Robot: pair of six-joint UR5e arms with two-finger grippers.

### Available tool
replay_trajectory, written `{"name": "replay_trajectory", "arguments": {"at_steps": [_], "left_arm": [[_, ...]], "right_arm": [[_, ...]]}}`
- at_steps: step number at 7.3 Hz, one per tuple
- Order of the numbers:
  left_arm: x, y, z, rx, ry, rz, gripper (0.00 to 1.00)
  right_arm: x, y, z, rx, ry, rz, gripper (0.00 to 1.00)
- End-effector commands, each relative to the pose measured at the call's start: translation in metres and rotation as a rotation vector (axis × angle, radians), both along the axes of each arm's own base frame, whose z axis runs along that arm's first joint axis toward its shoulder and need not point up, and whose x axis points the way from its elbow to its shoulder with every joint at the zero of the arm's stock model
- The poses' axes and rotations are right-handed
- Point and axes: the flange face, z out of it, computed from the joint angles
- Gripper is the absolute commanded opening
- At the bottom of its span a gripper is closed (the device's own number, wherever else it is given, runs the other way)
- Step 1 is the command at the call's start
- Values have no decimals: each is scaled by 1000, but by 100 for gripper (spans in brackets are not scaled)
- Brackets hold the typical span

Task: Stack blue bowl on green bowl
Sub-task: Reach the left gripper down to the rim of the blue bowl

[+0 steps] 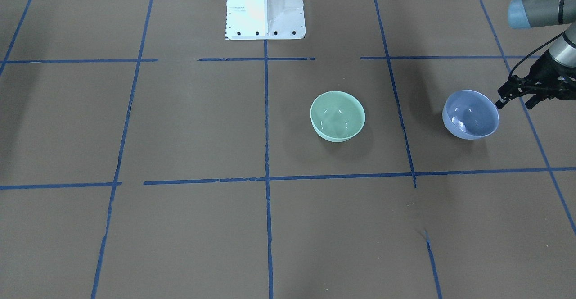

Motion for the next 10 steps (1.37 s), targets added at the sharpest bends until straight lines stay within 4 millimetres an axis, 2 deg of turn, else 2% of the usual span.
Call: {"name": "replay_trajectory", "arguments": {"at_steps": [1,2,3,5,6,7,8,9,10], "left_arm": [[29,10,10,-3,5,16,100],[30,9,8,0,7,17,74],[32,8,7,4,8,20,38],[41,6,1,18,16,37,0],[41,6,-3,27,21,44,0],[33,9,-23,49,41,41,0],[35,21,-55,23,114,114,0],[10,15,-78,28,121,110,0],[-7,11,-111,42,76,132,0]], "right_arm": [[0,0,0,0,0,0,100],[0,0,0,0,0,0,100],[0,0,0,0,0,0,100],[0,1,2,-2,0,-1,100],[0,1,0,1,0,0,100],[0,1,1,0,0,0,100],[0,1,1,-2,0,0,100],[0,1,1,0,0,0,100],[0,1,1,0,0,0,100]]}}
